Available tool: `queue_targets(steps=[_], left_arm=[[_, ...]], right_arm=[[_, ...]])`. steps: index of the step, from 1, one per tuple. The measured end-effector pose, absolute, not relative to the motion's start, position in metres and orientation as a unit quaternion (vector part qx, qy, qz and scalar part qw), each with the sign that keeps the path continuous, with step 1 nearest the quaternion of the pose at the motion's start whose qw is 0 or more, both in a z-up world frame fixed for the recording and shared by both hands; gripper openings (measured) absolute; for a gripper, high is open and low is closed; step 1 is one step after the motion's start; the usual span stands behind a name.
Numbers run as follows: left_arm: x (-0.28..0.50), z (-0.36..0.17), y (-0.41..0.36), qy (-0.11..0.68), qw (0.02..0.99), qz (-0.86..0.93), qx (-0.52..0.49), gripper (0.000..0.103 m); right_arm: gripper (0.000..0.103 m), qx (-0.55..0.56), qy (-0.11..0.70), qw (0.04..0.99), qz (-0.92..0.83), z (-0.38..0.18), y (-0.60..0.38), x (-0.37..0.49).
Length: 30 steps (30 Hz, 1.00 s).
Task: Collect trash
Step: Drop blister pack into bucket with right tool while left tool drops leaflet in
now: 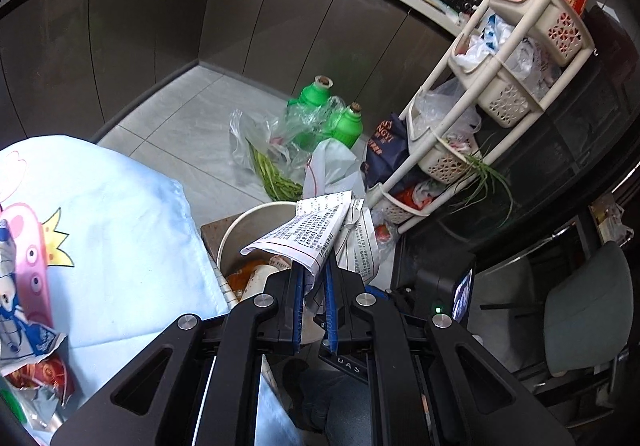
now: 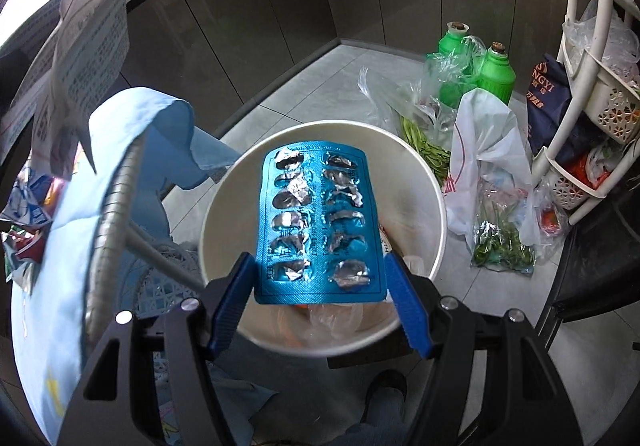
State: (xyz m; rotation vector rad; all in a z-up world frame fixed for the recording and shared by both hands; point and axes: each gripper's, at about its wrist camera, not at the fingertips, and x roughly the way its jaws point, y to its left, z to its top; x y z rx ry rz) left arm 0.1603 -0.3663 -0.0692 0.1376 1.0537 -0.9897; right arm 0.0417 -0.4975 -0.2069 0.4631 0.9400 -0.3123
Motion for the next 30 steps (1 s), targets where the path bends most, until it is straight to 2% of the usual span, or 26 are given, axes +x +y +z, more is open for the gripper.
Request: queue_targets(steps=[4,15,17,18,19,21,24,30], left_arm=[[0.166,-0.087,-0.375,0.494,0.742,-0.447,0.073,0.009],[0.170,-0.121,-0.404,0.516,0.726,-0.445,0.097,0.009],[0.169,-0.125,-0.407,0.515,0.728,-0.440,0.106,0.018],[0.168,-0.126,-0.408,0.513,0.731,-0.437,0.109,0.037],[0.168,-0.125,-0.408,0.507,0.737,-0.433,0.111,0.062],[0.167,-0.121,-0.403,0.491,0.756,-0.419,0.107,0.082],[0.169,-0.111,-0.392,0.479,0.771,-0.410,0.089,0.094],[0.170,-0.094,-0.377,0.471,0.783,-0.399,0.073,0.094]], right_arm=[[0.084,0.208,0.446,0.857,-0.154,-0.211,-0.500,0.043],[0.088,0.209,0.446,0.857,-0.152,-0.210,-0.503,0.019],[0.089,0.210,0.448,0.856,-0.151,-0.210,-0.502,0.019],[0.089,0.209,0.448,0.856,-0.150,-0.210,-0.502,0.019],[0.089,0.209,0.448,0.856,-0.150,-0.211,-0.502,0.018],[0.089,0.209,0.448,0.857,-0.148,-0.210,-0.501,0.018],[0.090,0.208,0.447,0.858,-0.146,-0.208,-0.500,0.018],[0.099,0.201,0.437,0.865,-0.140,-0.195,-0.492,0.018]])
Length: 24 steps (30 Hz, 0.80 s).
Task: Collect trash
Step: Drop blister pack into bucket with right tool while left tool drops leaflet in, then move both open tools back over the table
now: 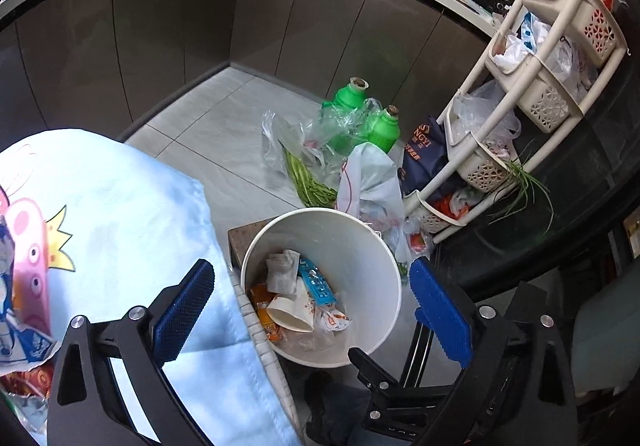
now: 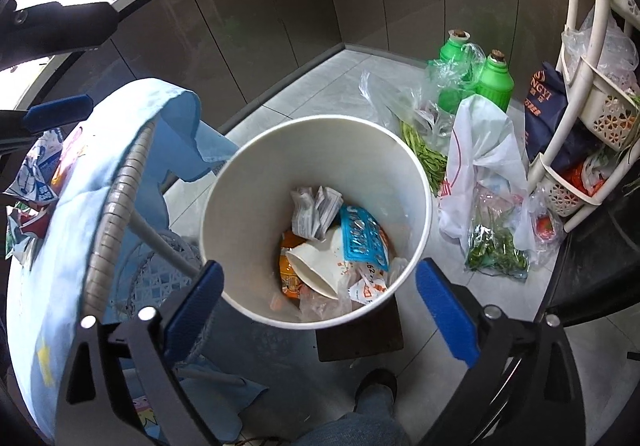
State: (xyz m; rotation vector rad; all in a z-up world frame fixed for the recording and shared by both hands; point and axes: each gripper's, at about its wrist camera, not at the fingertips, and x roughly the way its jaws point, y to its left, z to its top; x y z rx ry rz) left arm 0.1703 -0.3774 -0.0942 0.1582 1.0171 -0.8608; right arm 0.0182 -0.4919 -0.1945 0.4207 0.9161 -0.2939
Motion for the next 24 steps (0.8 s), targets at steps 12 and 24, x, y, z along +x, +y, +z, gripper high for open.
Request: queue_targets(steps=[12,24], left_arm=[[0.138,-0.041,-0.308,0.446,0.819,-0.358,0.046,0.094],[0.094,-0.002,-0.224,0.417,0.857,-0.301,0.042,0.094]], right_arm=[[0.099,0.161,0.415,0.884,-0.142,-0.140,-0.463,0.009],[0.099,0.122,0.380,0.910,-0.115,-0.069,-0.411,-0.008]])
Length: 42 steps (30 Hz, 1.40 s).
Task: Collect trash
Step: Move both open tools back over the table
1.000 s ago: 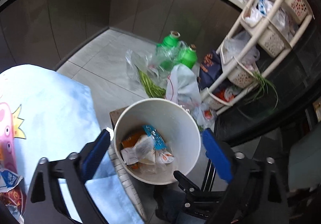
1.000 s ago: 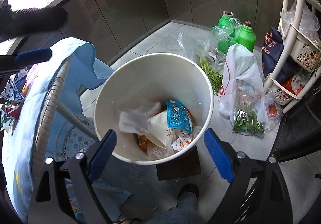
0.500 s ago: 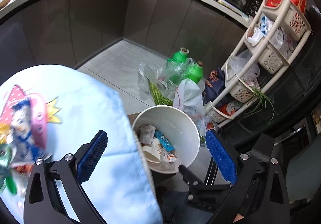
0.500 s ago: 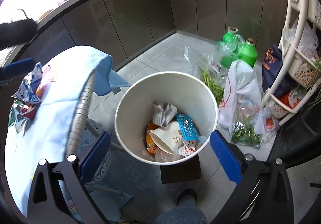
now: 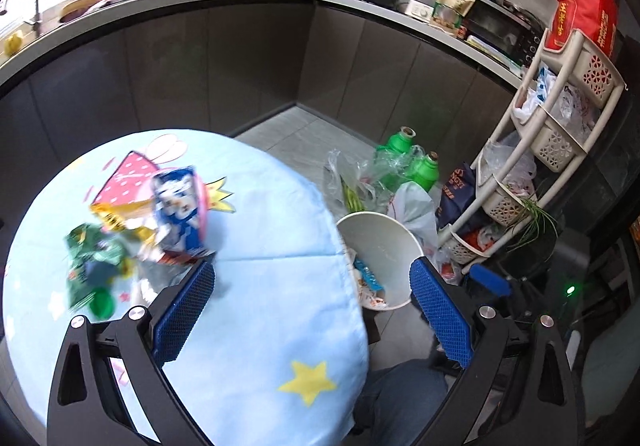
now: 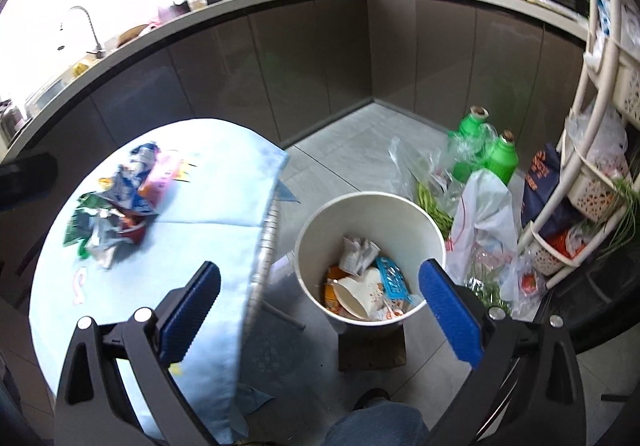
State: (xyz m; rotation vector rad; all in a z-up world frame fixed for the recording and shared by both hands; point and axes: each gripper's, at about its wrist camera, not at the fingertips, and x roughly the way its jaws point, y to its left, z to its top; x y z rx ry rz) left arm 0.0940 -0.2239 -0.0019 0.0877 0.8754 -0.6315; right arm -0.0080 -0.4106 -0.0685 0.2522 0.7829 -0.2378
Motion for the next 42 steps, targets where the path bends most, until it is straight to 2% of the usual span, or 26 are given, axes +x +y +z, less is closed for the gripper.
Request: queue_targets(steps=[9,21,31,38,42], left_arm=[[0.083,-0.003,-0.156,0.421,0.873,-0.247,0.021,0.094],[0.086,-0.021,-0.055,0.428,0.891,-0.153,-0.013,0.094],[0.103,-0.040,-0.001,0.459,0.876,-0.131,-0.061,0.094],[0.115,-0.053,0.025,0.470,0.871,-0.113,-0.082,0.094],[0.126,-0.060,0.031,0.475,0.868,-0.114,-0.091,0.094]], right_arm=[[0.099,0.086,0.369,0.921,-0.087,-0.037,-0.368,-0.005],[0.099,0.069,0.352,0.933,0.001,-0.032,-0.305,0.019],[0.099,0.015,0.394,0.911,0.119,-0.055,-0.225,0.080],[0.098,0.037,0.404,0.908,0.101,-0.063,-0.231,0.129],[0.093,0.060,0.399,0.912,0.080,-0.058,-0.241,0.161]])
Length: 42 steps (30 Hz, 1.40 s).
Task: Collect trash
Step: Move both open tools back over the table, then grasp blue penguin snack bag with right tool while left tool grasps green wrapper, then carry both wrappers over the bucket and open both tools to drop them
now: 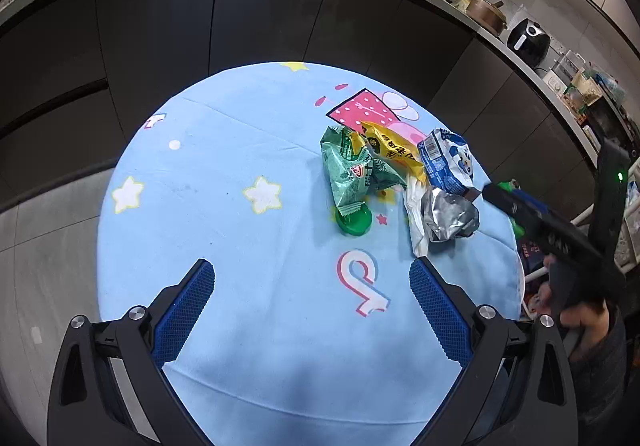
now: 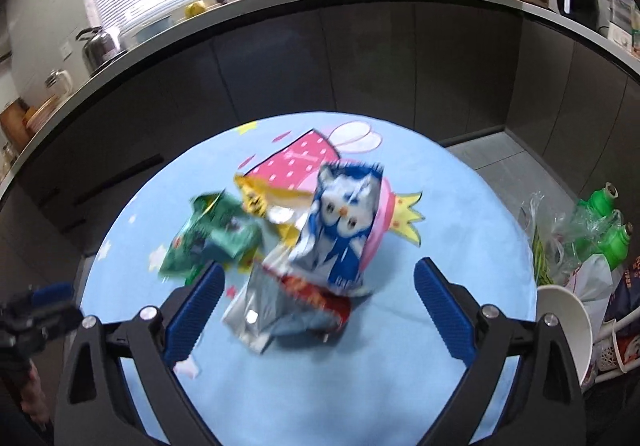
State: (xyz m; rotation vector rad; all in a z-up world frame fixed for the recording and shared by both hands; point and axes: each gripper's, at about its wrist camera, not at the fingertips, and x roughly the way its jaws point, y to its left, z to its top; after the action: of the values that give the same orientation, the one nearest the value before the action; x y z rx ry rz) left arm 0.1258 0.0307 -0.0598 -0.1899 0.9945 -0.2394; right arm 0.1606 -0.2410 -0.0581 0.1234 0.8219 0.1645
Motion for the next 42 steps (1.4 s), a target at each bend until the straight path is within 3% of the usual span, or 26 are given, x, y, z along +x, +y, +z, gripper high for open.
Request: queue_targets(steps=[9,11,13,16,24,26,29,31,36,42], left_arm=[[0.174,-0.071,0.023,0.478,0.861,-0.143,-0.102,0.089],[0.190,-0.077,0.020,0.483,0.853,-0.156,-0.120,0.085],[0.205,-0.082,0.014,0.492,0.845,-0.166,-0.130,0.080],[0.226,-0.092,0.003,0.506,0.830,-0.184,-0.144,0.077],[0.264,-0.115,-0.019,0.535,0.805,-0.191,-0.169,0.074],[0.271,-0.117,-0.024,0.537,0.804,-0.193,-0.166,0.069],[0.277,-0.122,-0.029,0.547,0.800,-0.190,-0.156,0.054],[0.277,-0.124,-0.032,0.556,0.791,-0.199,-0.159,0.032],[0.263,-0.111,-0.031,0.547,0.797,-0.204,-0.152,0.020],[0.230,-0.077,-0.026,0.521,0.819,-0.204,-0.128,0.017]], right_arm=[[0.077,0.092,0.436,0.893,0.063,-0.091,-0.244,0.214],[0.066,0.095,0.444,0.889,0.062,-0.097,-0.245,0.216],[0.045,0.110,0.445,0.885,0.078,-0.100,-0.246,0.215],[0.038,0.103,0.435,0.891,0.073,-0.092,-0.246,0.210],[0.038,0.111,0.395,0.909,0.076,-0.056,-0.256,0.185],[0.038,0.103,0.390,0.912,0.075,-0.049,-0.256,0.175],[0.038,0.091,0.386,0.915,0.070,-0.044,-0.255,0.162],[0.038,0.091,0.385,0.916,0.069,-0.043,-0.256,0.153],[0.038,0.100,0.386,0.915,0.068,-0.041,-0.260,0.133],[0.038,0.108,0.380,0.916,0.074,-0.035,-0.262,0.108]])
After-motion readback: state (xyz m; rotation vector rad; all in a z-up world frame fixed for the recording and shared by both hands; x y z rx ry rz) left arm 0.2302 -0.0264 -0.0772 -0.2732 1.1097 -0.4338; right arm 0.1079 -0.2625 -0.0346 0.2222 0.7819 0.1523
